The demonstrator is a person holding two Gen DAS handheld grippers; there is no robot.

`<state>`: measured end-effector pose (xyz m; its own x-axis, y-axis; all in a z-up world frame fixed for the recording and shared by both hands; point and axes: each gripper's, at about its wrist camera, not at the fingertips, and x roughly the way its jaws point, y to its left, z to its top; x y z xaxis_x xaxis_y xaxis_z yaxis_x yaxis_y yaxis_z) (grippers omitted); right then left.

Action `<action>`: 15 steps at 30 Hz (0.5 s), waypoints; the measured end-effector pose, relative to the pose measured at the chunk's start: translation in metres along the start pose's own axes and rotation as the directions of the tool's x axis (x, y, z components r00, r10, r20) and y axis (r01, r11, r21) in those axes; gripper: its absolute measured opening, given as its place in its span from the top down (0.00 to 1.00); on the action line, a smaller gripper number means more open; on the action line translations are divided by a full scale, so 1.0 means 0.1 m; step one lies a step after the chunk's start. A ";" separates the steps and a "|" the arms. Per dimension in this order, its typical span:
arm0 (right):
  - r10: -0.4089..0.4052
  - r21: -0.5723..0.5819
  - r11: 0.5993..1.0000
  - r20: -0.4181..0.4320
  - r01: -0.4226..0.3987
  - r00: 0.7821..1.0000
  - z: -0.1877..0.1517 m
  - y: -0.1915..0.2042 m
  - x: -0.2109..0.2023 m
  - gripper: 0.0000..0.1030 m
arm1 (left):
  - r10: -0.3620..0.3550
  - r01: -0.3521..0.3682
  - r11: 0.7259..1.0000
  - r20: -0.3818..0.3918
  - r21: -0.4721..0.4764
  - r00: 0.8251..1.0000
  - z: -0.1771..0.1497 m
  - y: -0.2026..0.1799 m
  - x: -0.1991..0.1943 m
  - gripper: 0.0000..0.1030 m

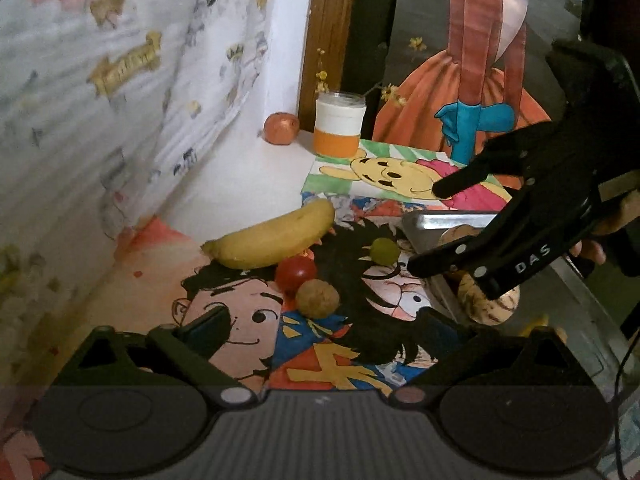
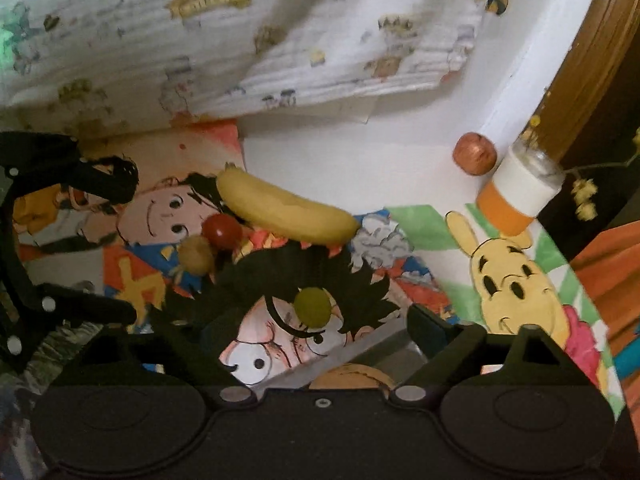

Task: Organize fruits
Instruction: 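Grasp a green grape with the right tool while the left tool grasps a small brown fruit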

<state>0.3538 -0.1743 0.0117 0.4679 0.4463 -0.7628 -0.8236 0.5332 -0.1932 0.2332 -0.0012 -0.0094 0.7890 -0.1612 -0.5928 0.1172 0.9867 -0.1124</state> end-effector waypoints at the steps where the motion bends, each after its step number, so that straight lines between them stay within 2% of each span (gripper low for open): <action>1: 0.005 -0.008 1.000 0.001 -0.005 1.000 -0.02 -0.01 0.04 0.18 | 0.001 -0.001 1.000 -0.003 -0.005 1.000 0.00 0.01 0.02 0.07; 10: 0.017 -0.061 0.998 0.006 -0.016 1.000 -0.06 -0.03 0.21 0.27 | 0.011 -0.010 0.998 0.010 -0.059 1.000 0.05 0.05 0.14 0.25; 15: 0.021 -0.053 0.998 0.006 -0.020 1.000 -0.05 -0.02 0.27 0.43 | 0.001 -0.002 0.997 -0.013 -0.078 1.000 0.09 0.06 0.26 0.42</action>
<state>0.3671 -0.1668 -0.0118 0.4525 0.4615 -0.7630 -0.8488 0.4853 -0.2098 0.2598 0.0004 -0.0188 0.7813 -0.1601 -0.6033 0.0676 0.9826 -0.1732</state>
